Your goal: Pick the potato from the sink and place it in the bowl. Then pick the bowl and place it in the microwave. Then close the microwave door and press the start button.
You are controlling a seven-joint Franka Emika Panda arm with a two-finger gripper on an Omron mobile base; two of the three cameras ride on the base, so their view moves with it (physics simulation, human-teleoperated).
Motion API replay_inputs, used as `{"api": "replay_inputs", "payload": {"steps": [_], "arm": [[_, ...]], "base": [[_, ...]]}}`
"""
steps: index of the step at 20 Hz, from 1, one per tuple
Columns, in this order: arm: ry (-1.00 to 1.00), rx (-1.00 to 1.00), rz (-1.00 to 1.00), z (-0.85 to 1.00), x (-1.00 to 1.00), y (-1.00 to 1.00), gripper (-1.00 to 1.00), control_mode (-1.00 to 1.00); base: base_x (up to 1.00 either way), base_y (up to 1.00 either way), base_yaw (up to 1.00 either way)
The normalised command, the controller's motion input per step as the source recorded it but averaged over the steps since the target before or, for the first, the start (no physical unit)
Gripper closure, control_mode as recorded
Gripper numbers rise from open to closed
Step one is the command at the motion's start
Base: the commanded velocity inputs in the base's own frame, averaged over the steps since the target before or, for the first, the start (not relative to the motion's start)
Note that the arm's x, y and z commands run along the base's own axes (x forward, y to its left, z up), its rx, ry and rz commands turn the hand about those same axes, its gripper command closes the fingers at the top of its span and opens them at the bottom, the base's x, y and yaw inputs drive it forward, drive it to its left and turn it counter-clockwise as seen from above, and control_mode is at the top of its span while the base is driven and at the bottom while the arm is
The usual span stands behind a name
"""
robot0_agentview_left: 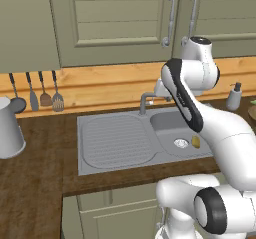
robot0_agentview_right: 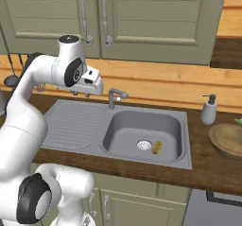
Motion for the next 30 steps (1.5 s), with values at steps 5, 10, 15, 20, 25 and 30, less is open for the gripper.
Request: {"api": "replay_inputs", "payload": {"steps": [5,10,15,20,25,30], "arm": [[0.01,0.0,0.0,-0.09,-0.14,0.0,-1.0,-1.0],[0.06,0.11,-0.01,-0.42,0.02,-0.61,-1.0,-1.0],[0.0,0.13,-0.03,-0.51,-0.02,-1.0,-1.0,-1.0],[0.03,0.02,-0.04,-0.69,0.01,-1.0,-1.0,-1.0],[0.03,0.04,-0.01,-0.68,0.07,-1.0,-1.0,-1.0],[0.05,0.08,0.0,-0.53,0.22,-0.93,-1.0,-1.0]], "base": [[0.0,0.0,0.0],[0.0,0.0,0.0],[0.0,0.0,0.0],[0.0,0.0,0.0],[0.0,0.0,0.0],[0.0,0.0,0.0]]}}
